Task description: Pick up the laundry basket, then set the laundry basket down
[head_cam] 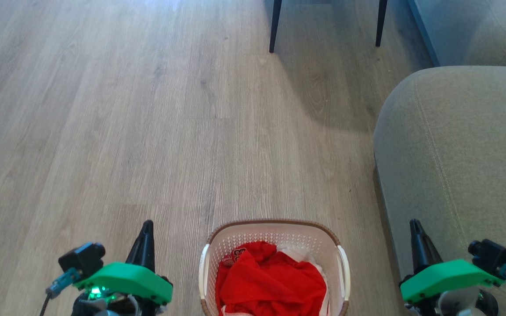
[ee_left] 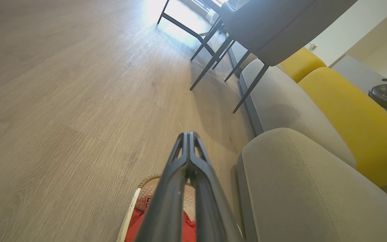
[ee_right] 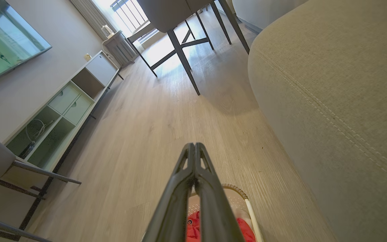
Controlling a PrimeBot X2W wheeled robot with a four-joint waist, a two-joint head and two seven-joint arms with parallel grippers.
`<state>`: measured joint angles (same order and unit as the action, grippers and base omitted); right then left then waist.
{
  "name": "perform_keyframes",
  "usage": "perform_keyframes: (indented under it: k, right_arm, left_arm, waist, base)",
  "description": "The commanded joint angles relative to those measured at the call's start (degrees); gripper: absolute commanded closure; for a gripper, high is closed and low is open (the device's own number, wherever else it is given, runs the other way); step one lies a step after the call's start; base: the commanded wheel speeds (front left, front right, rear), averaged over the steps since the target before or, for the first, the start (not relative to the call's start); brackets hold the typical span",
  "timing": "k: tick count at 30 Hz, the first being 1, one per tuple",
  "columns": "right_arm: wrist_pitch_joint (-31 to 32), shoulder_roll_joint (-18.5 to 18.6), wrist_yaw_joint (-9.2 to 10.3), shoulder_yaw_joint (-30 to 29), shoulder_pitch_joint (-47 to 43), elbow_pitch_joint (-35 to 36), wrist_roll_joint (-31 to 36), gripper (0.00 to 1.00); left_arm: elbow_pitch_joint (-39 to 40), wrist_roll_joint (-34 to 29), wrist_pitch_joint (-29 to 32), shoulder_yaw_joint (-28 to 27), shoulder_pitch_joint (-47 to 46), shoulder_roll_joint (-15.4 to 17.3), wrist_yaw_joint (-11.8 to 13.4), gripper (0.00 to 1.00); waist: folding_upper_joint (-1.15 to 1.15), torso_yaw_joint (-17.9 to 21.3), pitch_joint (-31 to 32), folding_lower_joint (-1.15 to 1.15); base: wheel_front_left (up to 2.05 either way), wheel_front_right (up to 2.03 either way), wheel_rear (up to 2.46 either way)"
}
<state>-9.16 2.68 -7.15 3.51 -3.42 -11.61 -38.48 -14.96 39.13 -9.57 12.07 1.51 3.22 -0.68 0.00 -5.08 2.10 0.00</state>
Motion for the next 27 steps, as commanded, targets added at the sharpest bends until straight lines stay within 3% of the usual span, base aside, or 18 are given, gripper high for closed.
perform_keyframes:
  k: [1, 27]
  right_arm:
    - [0.35, 1.03, -0.11, -0.28, 3.35, 1.57, -1.92, 1.00]
    - [4.22, 1.29, -0.18, -2.41, 5.09, 0.46, -17.48, 1.00]
  left_arm:
    - [1.74, 1.77, 0.31, -1.57, -3.32, 0.60, -0.47, 1.00]
    - [1.57, 17.25, 4.24, -5.71, -4.50, 0.89, -2.30, 1.00]
  waist:
    - [0.00, 0.10, -0.05, 0.00]
    - [0.00, 1.54, -0.70, 0.00]
  base:
    - [0.00, 0.00, 0.00]
    - [0.00, 0.00, 0.00]
